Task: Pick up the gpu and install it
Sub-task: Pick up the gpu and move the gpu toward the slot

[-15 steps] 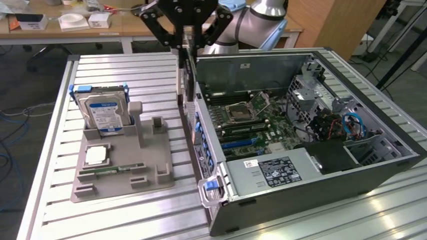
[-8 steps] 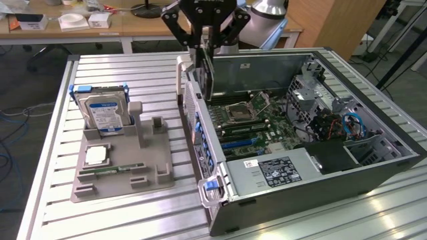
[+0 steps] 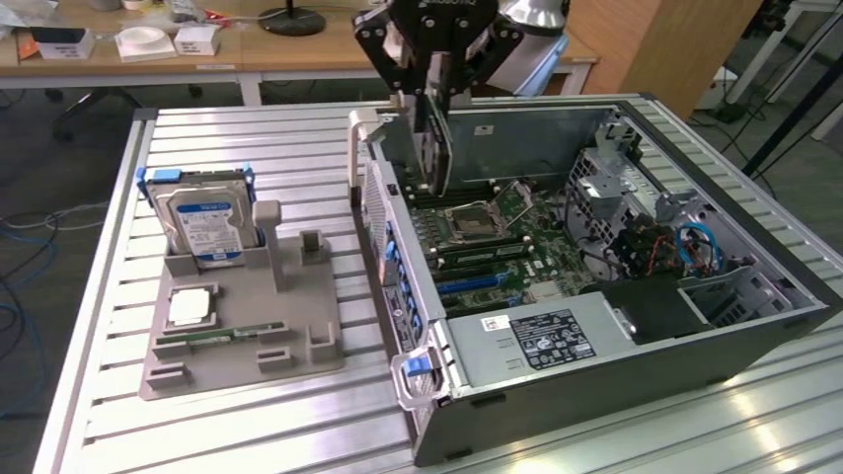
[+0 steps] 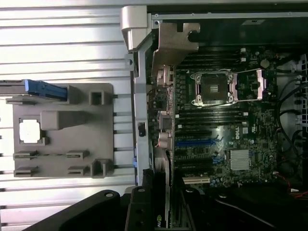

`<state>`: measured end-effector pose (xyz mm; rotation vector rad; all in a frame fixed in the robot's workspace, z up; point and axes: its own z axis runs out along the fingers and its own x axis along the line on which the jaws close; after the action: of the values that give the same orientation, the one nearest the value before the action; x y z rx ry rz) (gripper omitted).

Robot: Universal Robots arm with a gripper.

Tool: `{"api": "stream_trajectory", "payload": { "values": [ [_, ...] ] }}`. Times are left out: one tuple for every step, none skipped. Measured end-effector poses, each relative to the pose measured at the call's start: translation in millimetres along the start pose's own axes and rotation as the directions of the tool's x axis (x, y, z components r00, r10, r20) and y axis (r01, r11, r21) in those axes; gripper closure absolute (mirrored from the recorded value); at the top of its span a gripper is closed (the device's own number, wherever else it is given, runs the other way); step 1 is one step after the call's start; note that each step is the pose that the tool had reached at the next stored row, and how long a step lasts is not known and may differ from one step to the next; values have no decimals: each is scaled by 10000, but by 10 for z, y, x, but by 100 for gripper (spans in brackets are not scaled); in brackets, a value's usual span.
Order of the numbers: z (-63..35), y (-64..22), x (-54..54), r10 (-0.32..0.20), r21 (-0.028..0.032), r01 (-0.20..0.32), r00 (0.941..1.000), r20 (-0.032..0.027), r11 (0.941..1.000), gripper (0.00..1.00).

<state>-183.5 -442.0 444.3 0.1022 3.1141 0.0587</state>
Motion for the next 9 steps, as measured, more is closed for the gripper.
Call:
{"api": "stream_trajectory", "payload": {
  "values": [
    [2,3,-40,-3,-1,3,10000,-1,10000,74],
    [3,5,-77,-5,-1,5,10000,-1,10000,74],
    [5,8,-113,-8,-1,8,10000,-1,10000,74],
    [7,10,-151,-12,-2,12,10000,-1,10000,74],
    [8,13,-192,-15,-1,15,10000,-1,10000,74],
    [10,16,-236,-18,-1,18,10000,-2,10000,74],
    [12,19,-284,-21,-2,21,10000,-2,10000,74],
    [13,22,-329,-25,-1,25,10000,-3,10000,74],
    [15,24,-374,-29,-1,29,10000,-3,10000,74]
  ]
}}
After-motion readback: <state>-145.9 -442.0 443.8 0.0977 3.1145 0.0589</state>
